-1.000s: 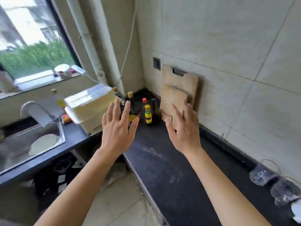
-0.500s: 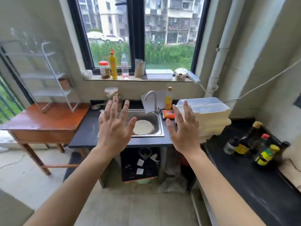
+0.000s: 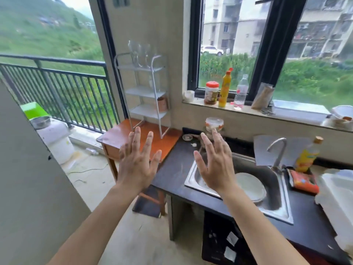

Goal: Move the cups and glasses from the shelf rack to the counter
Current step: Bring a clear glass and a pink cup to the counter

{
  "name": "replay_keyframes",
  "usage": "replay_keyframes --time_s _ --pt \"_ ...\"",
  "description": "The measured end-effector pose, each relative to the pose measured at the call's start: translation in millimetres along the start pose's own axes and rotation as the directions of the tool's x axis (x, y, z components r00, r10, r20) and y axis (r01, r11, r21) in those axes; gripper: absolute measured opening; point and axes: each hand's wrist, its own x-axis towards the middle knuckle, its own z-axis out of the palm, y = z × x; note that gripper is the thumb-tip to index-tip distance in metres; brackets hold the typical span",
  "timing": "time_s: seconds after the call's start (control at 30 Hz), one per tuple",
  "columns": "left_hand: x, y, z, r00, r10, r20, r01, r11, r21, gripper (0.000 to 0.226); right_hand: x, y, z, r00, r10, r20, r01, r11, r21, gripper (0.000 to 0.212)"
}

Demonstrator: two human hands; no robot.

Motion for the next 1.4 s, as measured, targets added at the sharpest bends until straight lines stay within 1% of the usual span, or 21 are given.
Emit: replay_keyframes --time_s 0.07,0.17,0.23,0.33,0.43,0.5,0.57,0.63,0.73,0.8,0.9,0.97,1.03,1.1,1.17,1.27,1.33,1.4 --pt "39 -17 18 0.999 -0.035 0.006 0.034 0.999 0.038 0.068 37 10 32 1.000 -0.014 0.000 0.014 1.000 0.026 0.060" --pt "99 -40 42 0.990 -0.119 0.080 0.113 0.991 0.071 0.068 97 22 74 1.000 0.016 0.027 -0.018 0.996 0.087 0.061" --pt "129 -57 52 0.985 -0.138 0.108 0.126 0.986 0.110 0.072 135 25 99 0.999 -0.002 0.045 -0.003 0.994 0.111 0.062" --pt "167 -92 61 0.985 -0.158 0.066 0.149 0.981 0.128 0.072 191 21 142 0.997 -0.026 0.078 0.014 0.989 0.150 0.062" --pt "194 -129 68 0.978 -0.209 0.019 0.205 0.971 0.120 0.073 228 4 182 0.992 -0.051 0.112 0.029 0.981 0.189 0.061" --pt "216 -156 77 0.975 -0.224 -0.006 0.223 0.968 0.112 0.071 251 -6 209 0.988 -0.092 0.123 0.065 0.976 0.208 0.060" --pt "239 -182 90 0.973 -0.230 -0.003 0.229 0.969 0.093 0.071 270 -13 234 0.983 -0.113 0.145 0.084 0.978 0.193 0.060" --pt "264 -209 109 0.973 -0.228 0.023 0.226 0.971 0.074 0.072 288 -17 260 0.983 -0.097 0.153 0.070 0.983 0.168 0.061" --pt "304 -245 143 0.983 -0.167 0.073 0.164 0.985 0.044 0.074 311 -20 292 0.989 -0.046 0.143 0.027 0.992 0.127 0.060" --pt "333 -271 165 0.983 -0.125 0.137 0.125 0.992 0.010 0.073 326 -22 314 0.991 0.003 0.131 -0.013 0.997 0.073 0.060" --pt "378 -306 191 0.969 -0.072 0.236 0.082 0.996 -0.031 0.072 347 -30 341 0.980 0.148 0.131 -0.148 0.989 -0.010 0.058" --pt "407 -327 202 0.963 -0.023 0.269 0.043 0.997 -0.068 0.072 359 -40 359 0.966 0.215 0.145 -0.209 0.976 -0.058 0.056" --pt "434 -342 211 0.961 0.044 0.272 -0.015 0.994 -0.106 0.071 368 -48 372 0.951 0.256 0.174 -0.246 0.966 -0.077 0.055" --pt "462 -354 221 0.955 0.097 0.280 -0.061 0.989 -0.133 0.071 377 -55 387 0.919 0.328 0.217 -0.321 0.945 -0.068 0.053" --pt "487 -360 232 0.942 0.148 0.300 -0.101 0.981 -0.168 0.070 383 -58 401 0.871 0.406 0.277 -0.412 0.910 -0.038 0.051" --pt "520 -363 249 0.915 0.269 0.302 -0.221 0.958 -0.184 0.070 394 -58 422 0.793 0.479 0.376 -0.519 0.854 0.008 0.050" --pt "541 -364 261 0.897 0.313 0.313 -0.269 0.947 -0.175 0.067 403 -55 440 0.749 0.505 0.428 -0.569 0.822 0.026 0.052" --pt "553 -366 273 0.881 0.319 0.350 -0.276 0.946 -0.168 0.064 414 -51 458 0.725 0.508 0.464 -0.594 0.803 0.048 0.056"
